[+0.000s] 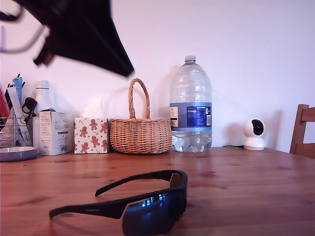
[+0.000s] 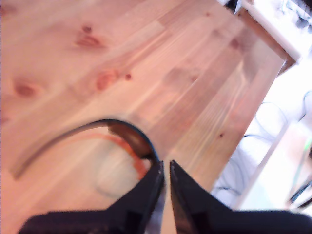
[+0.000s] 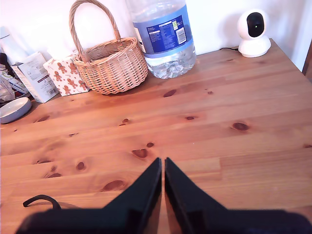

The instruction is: Pick up the sunglasses and close them, then place them back on the table

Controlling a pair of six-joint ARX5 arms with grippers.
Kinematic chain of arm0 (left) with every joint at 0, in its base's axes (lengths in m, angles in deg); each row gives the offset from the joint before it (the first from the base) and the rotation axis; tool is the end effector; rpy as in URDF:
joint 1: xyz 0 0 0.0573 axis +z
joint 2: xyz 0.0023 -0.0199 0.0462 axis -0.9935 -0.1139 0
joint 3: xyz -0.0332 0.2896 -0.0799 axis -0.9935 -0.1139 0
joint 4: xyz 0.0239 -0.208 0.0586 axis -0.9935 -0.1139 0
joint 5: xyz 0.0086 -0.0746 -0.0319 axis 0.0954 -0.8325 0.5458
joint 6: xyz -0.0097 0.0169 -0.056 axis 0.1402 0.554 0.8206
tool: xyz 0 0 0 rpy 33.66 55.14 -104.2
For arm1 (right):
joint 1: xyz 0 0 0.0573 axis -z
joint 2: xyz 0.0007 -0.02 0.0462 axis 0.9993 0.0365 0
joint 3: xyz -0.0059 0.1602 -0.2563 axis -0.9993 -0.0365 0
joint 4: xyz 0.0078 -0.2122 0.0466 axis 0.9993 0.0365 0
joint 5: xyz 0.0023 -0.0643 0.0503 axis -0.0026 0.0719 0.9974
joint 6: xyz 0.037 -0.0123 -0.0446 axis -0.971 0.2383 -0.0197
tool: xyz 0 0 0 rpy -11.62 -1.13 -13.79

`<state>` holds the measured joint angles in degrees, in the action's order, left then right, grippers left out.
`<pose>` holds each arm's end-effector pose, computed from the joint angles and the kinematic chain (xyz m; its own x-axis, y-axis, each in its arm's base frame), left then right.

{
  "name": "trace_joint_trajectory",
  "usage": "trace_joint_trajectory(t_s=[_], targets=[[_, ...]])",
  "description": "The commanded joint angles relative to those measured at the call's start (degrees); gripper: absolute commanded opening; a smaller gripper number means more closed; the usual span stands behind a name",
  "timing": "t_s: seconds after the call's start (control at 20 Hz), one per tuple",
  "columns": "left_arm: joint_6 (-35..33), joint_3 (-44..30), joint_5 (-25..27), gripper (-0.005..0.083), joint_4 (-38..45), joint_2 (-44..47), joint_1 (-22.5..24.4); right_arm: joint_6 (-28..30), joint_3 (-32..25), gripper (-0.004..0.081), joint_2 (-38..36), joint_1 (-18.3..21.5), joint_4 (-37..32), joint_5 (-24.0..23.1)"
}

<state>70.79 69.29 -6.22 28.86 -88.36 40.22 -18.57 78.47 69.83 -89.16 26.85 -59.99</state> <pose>0.1519 -0.1588 0.3034 0.2612 -0.6673 -0.6975 0.5748 0.6880 -0.4430 0.0284 0.0098 0.2182 0.9352 0.2639 -0.2360 -0.2065 0.9481 0.2419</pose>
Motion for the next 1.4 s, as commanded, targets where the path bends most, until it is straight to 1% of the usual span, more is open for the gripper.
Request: trace_joint_trajectory(t_s=[0.0,0.1,0.2,0.35,0.5,0.7,0.95,1.05,1.35], targets=[[2.51,2.45,0.5,0.0204,-1.27,-5.66,-3.32,-0.26,-0.63,-0.0011,0.35,-0.33,-0.39,-0.2],[2.73,6.93,2.21,0.0313,-4.48,-10.58,-6.14,-0.26,-0.63,-0.0011,0.35,-0.33,-0.37,-0.17],[2.67,12.68,5.05,0.0398,-9.53,-15.5,-8.17,-0.28,-0.63,-0.0011,0.35,-0.35,-0.37,-0.13],[2.08,20.28,9.01,0.0471,-17.75,-22.67,-9.18,-0.28,-0.63,-0.0011,0.35,-0.35,-0.37,-0.09],[0.96,24.81,12.44,0.0481,-21.29,-28.89,-9.18,-0.28,-0.63,-0.0011,0.35,-0.44,-0.42,-0.07],[0.68,27.3,12.37,0.0482,-20.96,-34.58,-9.18,-0.28,-0.63,-0.0011,0.35,-0.5,-0.46,-0.09],[0.72,27.32,12.13,0.0482,-19.39,-37.16,-9.51,-0.28,-0.63,-0.0011,0.35,-0.5,-0.52,-0.07],[0.72,27.32,11.17,0.0482,-18.47,-38.01,-9.7,-0.28,-0.63,-0.0011,0.35,-0.5,-0.5,-0.09],[0.7,27.32,10.82,0.0482,-18.36,-39.85,-10.43,-0.28,-0.63,-0.0011,0.35,-0.5,-0.5,-0.09]])
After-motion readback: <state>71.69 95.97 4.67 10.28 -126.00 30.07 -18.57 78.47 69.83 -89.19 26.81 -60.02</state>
